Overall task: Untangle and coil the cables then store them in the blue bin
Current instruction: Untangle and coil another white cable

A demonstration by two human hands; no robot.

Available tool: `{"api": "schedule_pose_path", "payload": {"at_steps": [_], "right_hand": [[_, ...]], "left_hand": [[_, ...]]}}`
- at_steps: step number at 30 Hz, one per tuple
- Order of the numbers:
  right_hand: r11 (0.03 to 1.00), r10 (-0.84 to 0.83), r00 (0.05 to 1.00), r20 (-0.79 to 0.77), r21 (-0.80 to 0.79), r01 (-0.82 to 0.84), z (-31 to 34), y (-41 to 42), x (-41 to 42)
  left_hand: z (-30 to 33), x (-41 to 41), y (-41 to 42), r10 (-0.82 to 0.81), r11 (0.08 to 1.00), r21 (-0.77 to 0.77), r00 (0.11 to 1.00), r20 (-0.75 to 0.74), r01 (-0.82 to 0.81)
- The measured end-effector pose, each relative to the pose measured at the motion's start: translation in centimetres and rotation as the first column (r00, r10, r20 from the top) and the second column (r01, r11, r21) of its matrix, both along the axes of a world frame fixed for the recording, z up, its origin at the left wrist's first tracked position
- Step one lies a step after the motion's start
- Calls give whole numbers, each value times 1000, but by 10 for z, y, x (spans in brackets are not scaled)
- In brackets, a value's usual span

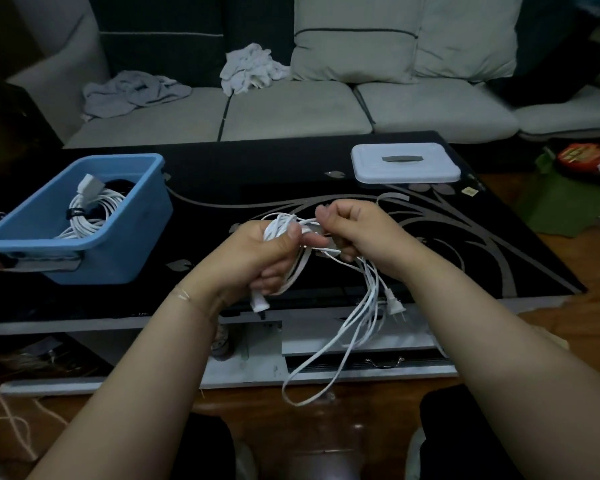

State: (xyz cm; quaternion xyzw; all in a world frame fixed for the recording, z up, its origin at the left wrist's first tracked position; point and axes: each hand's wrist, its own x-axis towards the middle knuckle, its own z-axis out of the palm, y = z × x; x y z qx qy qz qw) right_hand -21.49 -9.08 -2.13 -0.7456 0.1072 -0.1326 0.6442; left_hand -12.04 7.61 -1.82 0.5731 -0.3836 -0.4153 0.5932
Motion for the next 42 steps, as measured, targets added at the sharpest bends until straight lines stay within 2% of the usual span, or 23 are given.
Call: {"api": "schedule_pose_path", "payload": {"at_steps": [5, 9, 15, 20, 23, 25, 28, 31, 33, 36, 38, 39, 41, 42], "right_hand": [[998, -65, 997, -38, -7, 65, -10, 18, 9], [998, -48, 997, -64, -50, 45, -18, 31, 13], [967, 42, 988, -150, -241, -77, -29, 39, 13], [856, 145, 960, -241, -457, -244, -26, 44, 4], [788, 133, 948, -288, -549, -277, -22, 43, 1], [731, 114, 950, -290, -623, -278, -21, 44, 0], [671, 100, 946, -309, -680, -294, -20, 45, -2], [611, 101, 942, -321, -727, -313, -17, 47, -4], [586, 101, 945, -312, -748, -310, -13, 48, -6], [570, 97, 950, -298, -765, -299, -10, 48, -7], [570, 90, 954, -286, -771, -285, -8, 48, -7], [574, 85, 956, -282, -770, -278, -7, 48, -6], [587, 77, 955, -288, -761, -276, -5, 48, -6], [597, 77, 954, -291, -752, -278, -4, 47, -7]], "left_hand": [[-5, 1, -6, -100, 984, -170, 957, -273, 54], [-5, 5, -8, -106, 948, -314, 876, -471, -54], [5, 10, -6, 172, 878, -297, 827, -535, -375], [7, 19, -3, 228, 811, -301, 744, -627, -502], [7, 26, 0, 273, 784, -288, 722, -635, -550], [4, 26, -1, 343, 778, -269, 743, -574, -567], [-1, 24, -4, 490, 766, -226, 774, -401, -602], [-2, 18, -5, 618, 759, -195, 782, -87, -621], [-1, 12, -6, 632, 769, -217, 765, 121, -601], [-1, 6, -11, 621, 784, -227, 730, 285, -578], [-6, 8, -13, 592, 800, -210, 681, 431, -562], [-9, 9, -14, 553, 810, -185, 620, 557, -557], [-13, 11, -14, 423, 837, -117, 497, 757, -534], [-13, 11, -14, 346, 856, -68, 470, 812, -512]]}}
